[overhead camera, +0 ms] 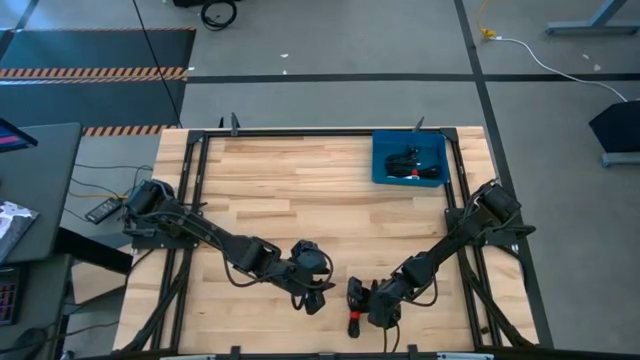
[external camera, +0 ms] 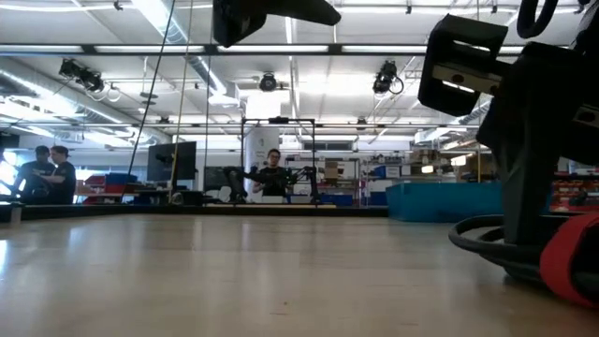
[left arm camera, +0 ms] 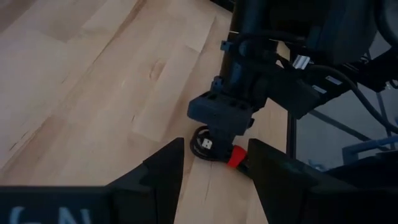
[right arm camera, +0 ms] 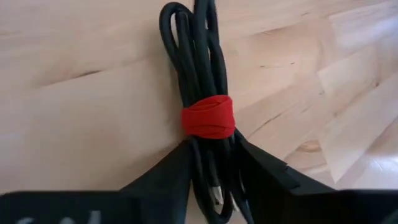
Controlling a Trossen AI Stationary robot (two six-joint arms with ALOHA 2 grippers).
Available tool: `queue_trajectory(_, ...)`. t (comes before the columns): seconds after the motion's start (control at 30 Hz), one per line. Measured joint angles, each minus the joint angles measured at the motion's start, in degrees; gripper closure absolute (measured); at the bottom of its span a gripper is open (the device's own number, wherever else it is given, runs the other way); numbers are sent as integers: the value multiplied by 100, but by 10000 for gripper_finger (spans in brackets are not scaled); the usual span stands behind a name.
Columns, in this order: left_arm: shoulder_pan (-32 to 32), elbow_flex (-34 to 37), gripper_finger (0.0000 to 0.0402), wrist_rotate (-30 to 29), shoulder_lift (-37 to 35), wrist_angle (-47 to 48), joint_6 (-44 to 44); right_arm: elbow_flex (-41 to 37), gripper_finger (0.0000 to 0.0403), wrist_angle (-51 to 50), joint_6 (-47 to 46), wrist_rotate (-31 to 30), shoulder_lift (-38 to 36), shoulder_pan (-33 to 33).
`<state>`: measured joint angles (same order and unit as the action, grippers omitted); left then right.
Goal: Pick and place USB-C Cables
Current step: Put the black charger cable into the blue bin
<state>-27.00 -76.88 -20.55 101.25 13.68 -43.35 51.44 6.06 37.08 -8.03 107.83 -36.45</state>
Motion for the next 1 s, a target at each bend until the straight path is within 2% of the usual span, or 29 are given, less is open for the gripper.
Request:
queue_trajectory(0.17, -26, 1, 216, -1, 0, -1, -2, 3, 310, -39, 4, 0, -5, -2)
queue_trajectory(0.3, -24, 1, 216, -1, 0, -2, 5, 2, 310, -126, 2, -105, -33, 37)
queue_trajectory(0.5, -24, 2, 216, -1, 0, -10, 48, -9, 310, -382, -23, -581, -128, 223)
queue_trajectory(0.7, -23, 1, 216, -106, 0, -105, 64, -20, 310, -767, -551, -714, -460, 638)
queue_trajectory(0.83, -17, 0, 216, -175, 0, -495, 465, -20, 310, -1157, -960, -810, -831, 1041)
queue_trajectory(1.0, -17, 0, 216, -194, 0, -1218, 1390, -20, 310, -1771, -1429, -843, -1313, 1658)
